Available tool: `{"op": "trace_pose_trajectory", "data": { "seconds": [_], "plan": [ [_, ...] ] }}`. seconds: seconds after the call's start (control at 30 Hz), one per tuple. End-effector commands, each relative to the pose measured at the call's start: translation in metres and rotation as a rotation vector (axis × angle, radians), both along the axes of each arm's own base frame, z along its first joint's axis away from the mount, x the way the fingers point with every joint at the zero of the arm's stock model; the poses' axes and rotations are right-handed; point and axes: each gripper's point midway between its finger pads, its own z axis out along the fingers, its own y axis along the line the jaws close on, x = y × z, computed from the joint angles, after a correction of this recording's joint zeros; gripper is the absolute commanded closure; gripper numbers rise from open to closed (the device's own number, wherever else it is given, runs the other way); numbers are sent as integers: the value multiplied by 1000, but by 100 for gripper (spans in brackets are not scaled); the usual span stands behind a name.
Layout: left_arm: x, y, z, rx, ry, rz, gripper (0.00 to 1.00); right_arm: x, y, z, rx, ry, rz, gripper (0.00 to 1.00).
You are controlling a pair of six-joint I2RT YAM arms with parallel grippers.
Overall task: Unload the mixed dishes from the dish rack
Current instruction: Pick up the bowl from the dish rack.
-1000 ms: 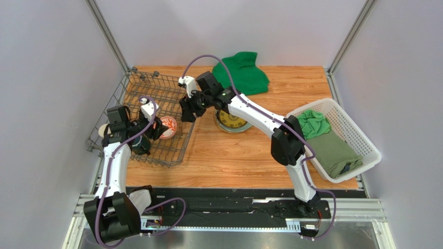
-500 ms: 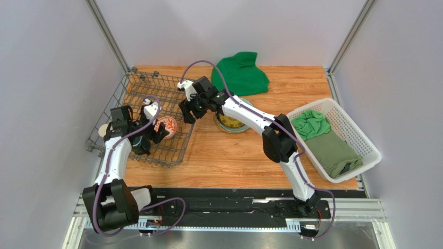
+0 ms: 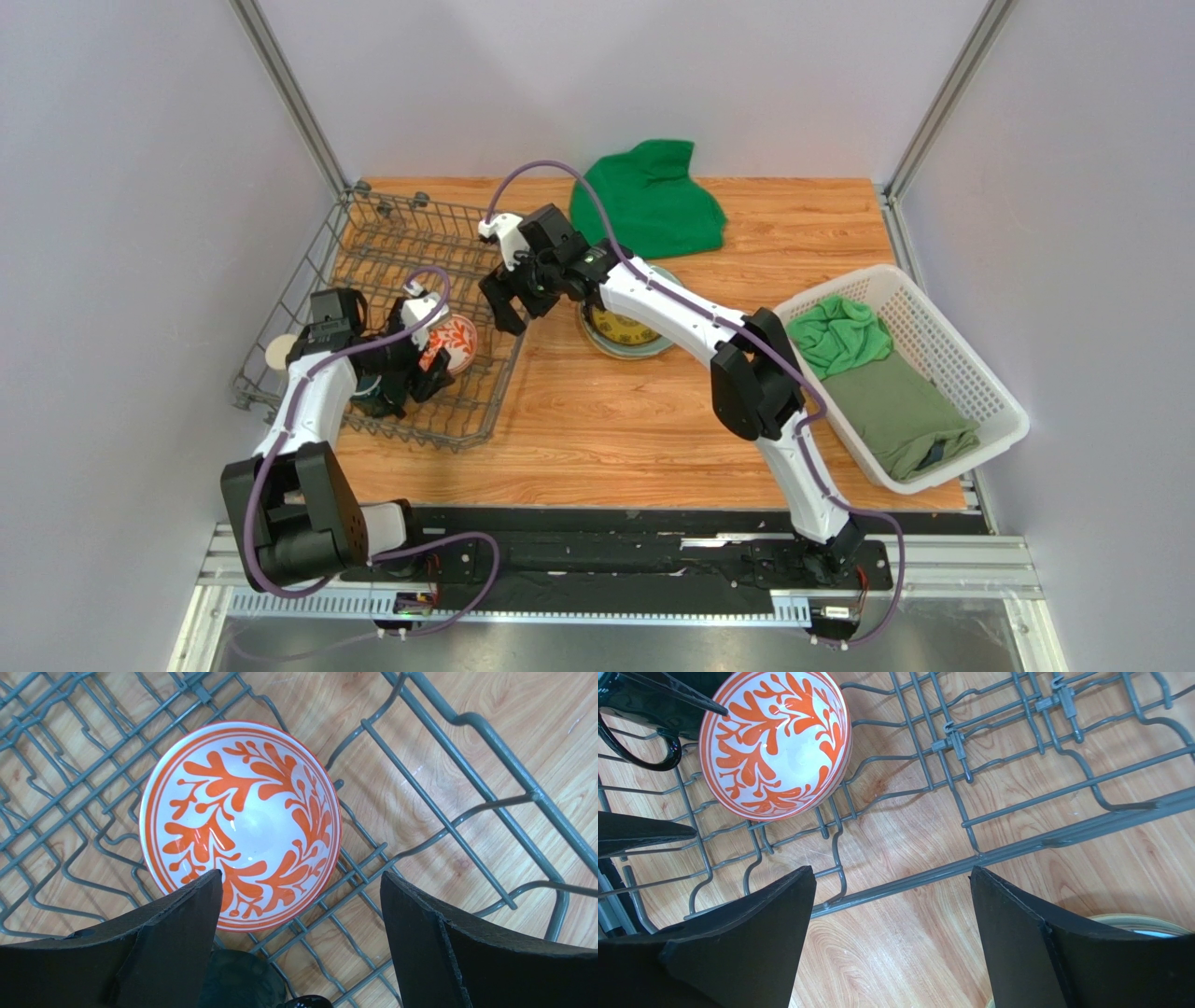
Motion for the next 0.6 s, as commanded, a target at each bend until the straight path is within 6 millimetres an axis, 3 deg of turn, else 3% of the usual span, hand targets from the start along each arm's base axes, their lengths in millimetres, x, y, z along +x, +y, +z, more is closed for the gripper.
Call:
{"op": "trace_pose_trajectory", "data": {
  "seconds": [0.0,0.23,0.57],
  "plan": [
    [8,2,7,50,-52,-72,10,2,-4,64,66,-121,-12,14],
    [16,7,-7,94,-27,-100,18,0,-16,75,48,-136,-41,14],
    [23,5,-20,89,6,-131,38,-7,-30,66,5,-129,-41,14]
  ]
}}
